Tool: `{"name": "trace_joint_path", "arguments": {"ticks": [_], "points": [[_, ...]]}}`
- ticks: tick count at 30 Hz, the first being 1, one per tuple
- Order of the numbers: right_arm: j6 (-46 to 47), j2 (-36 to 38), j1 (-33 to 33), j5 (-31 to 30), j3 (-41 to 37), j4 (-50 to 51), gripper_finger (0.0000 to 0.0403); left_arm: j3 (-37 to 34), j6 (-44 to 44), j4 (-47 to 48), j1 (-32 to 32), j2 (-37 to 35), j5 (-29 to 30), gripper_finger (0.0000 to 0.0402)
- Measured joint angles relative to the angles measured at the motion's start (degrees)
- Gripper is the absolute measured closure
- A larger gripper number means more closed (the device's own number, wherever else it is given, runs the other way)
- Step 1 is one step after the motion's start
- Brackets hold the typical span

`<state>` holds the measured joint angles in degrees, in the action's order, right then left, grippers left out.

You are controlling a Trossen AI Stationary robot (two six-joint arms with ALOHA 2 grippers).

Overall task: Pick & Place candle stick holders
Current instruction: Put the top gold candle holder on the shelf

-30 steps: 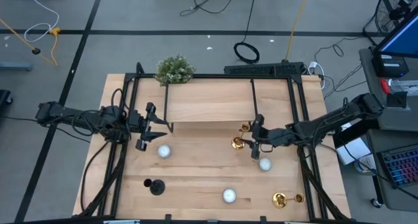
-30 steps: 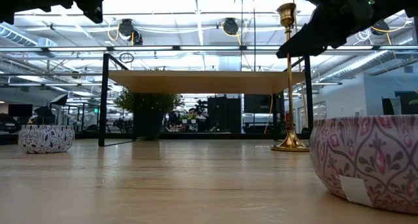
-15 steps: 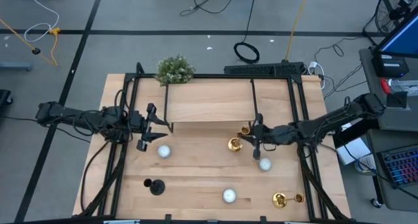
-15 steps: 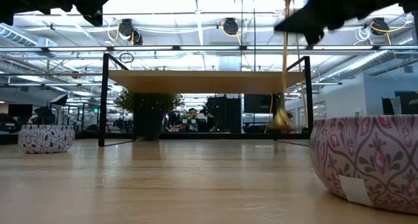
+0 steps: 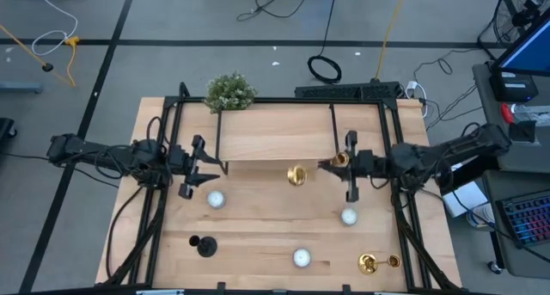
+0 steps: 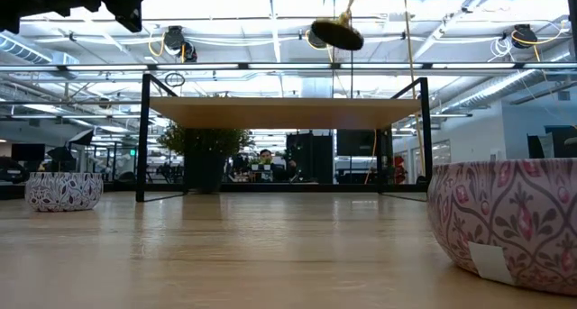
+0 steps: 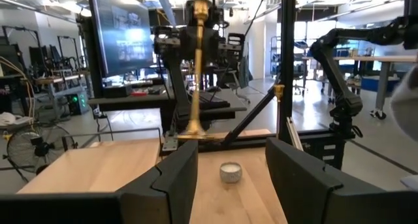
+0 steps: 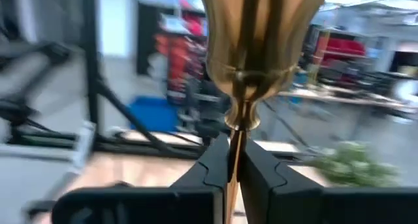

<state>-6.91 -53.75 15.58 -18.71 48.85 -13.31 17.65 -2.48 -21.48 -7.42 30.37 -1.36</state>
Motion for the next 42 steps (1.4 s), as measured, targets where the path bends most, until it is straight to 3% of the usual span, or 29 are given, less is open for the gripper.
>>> {"name": "trace_joint_path", "arguments": {"ticks": [6,10,16,20,31,42], "points": [[-5.7,-3.9,-8.7,-11.7,10.1,12.2,0.0391,0.0,-0.3,-1.4,0.0,0.0,0.0,0.0218],[-4.5,-6.0,-16.1,-10.4,11.3,13.1,0.0391,0.0,-0.3,-2.1,0.0,0.0,0.0,0.0218],[4.0,-8.4,-27.4,0.5,11.4,16.4,0.0390,0.0,-0.3,-2.4,0.0,0.0,0.0,0.0218],[6.0,-10.4,-32.1,4.1,11.4,17.6,0.0390,0.0,-0.3,-2.4,0.0,0.0,0.0,0.0218],[6.8,-12.4,-36.9,4.6,11.5,17.3,0.0381,0.0,-0.2,-2.4,0.0,0.0,0.0,0.0218],[5.9,-12.5,-37.0,5.4,11.3,18.3,0.0306,0.0,0.0,-2.3,0.0,0.0,0.0,0.0218]]}}
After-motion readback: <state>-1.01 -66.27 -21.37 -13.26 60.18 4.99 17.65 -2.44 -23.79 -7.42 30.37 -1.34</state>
